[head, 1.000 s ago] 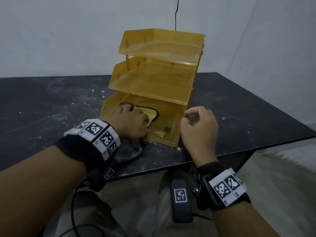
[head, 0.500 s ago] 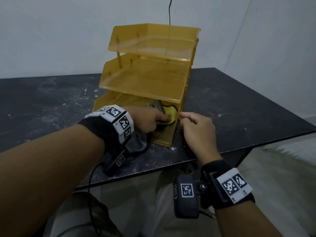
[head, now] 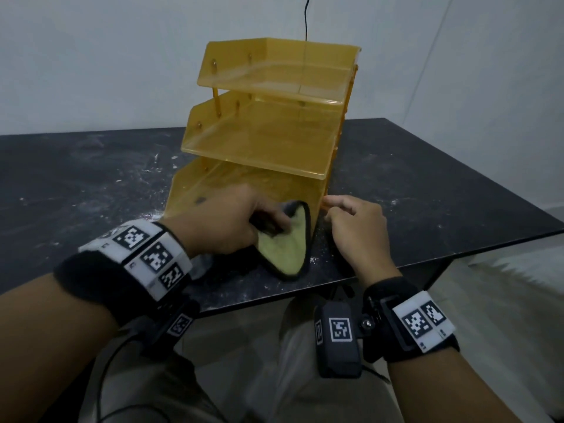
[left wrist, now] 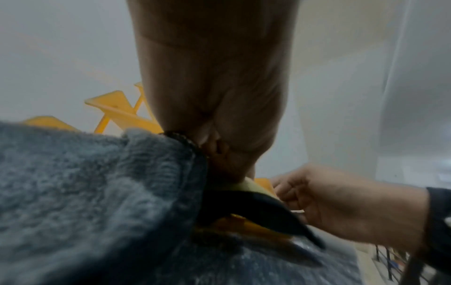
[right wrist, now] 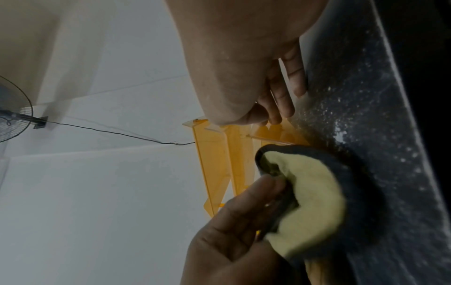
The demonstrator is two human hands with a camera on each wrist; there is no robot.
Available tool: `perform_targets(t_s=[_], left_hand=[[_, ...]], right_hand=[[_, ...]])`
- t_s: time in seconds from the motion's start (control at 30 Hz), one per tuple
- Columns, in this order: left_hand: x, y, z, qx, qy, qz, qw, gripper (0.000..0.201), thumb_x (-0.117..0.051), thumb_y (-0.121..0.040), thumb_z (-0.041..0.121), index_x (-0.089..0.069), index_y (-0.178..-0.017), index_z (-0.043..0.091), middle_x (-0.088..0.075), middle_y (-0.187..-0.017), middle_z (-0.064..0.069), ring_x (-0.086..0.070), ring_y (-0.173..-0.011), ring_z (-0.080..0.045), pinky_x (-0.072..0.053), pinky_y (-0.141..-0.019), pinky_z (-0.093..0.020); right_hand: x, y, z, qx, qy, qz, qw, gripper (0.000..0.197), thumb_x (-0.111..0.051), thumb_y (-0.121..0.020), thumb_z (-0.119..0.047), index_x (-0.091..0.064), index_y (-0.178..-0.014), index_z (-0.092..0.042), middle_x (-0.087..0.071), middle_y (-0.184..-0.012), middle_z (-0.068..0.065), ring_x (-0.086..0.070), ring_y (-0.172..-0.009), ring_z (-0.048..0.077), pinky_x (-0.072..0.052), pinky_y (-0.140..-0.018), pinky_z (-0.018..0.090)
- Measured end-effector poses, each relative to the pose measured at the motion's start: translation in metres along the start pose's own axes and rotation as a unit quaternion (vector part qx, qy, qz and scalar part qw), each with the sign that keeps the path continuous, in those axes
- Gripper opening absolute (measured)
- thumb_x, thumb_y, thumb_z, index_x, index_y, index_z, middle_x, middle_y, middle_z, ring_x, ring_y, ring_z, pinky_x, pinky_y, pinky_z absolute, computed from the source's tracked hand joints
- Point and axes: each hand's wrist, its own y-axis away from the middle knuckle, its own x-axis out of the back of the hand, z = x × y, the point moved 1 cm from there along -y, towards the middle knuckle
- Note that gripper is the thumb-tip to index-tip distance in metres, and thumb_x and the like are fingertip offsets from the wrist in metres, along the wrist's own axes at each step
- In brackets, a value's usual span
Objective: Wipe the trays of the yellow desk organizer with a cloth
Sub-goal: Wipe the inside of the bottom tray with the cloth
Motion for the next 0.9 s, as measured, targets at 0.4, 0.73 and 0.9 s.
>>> perform_targets(t_s=[0.4,0.73,0.9], left_hand=[[-0.023,-0.068,0.021,0.092,-0.152,-0.043,0.983,0.050,-0.055,-0.091,0.005,-0.058,-0.134,0.030,-0.057,-0.133,-0.005,-0.057,-0.115,-0.023,-0.042,-0.083,-0.025],[-0.031,-0.060,0.022,0.096,0.143,0.037,0.984,0.025,-0.059,-0.096,0.012,-0.071,-0.117,0.020,-0.062,-0.065,0.013,-0.051,-0.055,0.009,-0.039,-0.060,-0.004],[-0.012,-0.030,0.021,0.044,0.028,-0.119,0.991,0.030,-0.063,-0.094,0.018,-0.069,-0.121,0.030,-0.076,-0.090,0.009,-0.061,-0.069,0.003,-0.053,-0.077,-0.016]], right_hand=[[0.003,-0.007,-0.001,0.005,0.004,-0.020,1.000,0.039,-0.053,-0.087,-0.011,-0.077,-0.110,-0.031,-0.073,-0.113,-0.009,-0.064,-0.111,0.010,-0.047,-0.096,0.026],[0.003,-0.006,0.000,-0.002,-0.015,-0.039,0.999,0.043,-0.052,-0.080,-0.008,-0.077,-0.094,-0.039,-0.075,-0.105,-0.011,-0.066,-0.108,0.013,-0.053,-0.099,0.039],[0.003,-0.006,-0.001,-0.013,-0.017,-0.055,0.998,0.050,-0.045,-0.079,-0.004,-0.078,-0.109,-0.026,-0.077,-0.099,-0.010,-0.072,-0.085,0.003,-0.058,-0.092,0.036]])
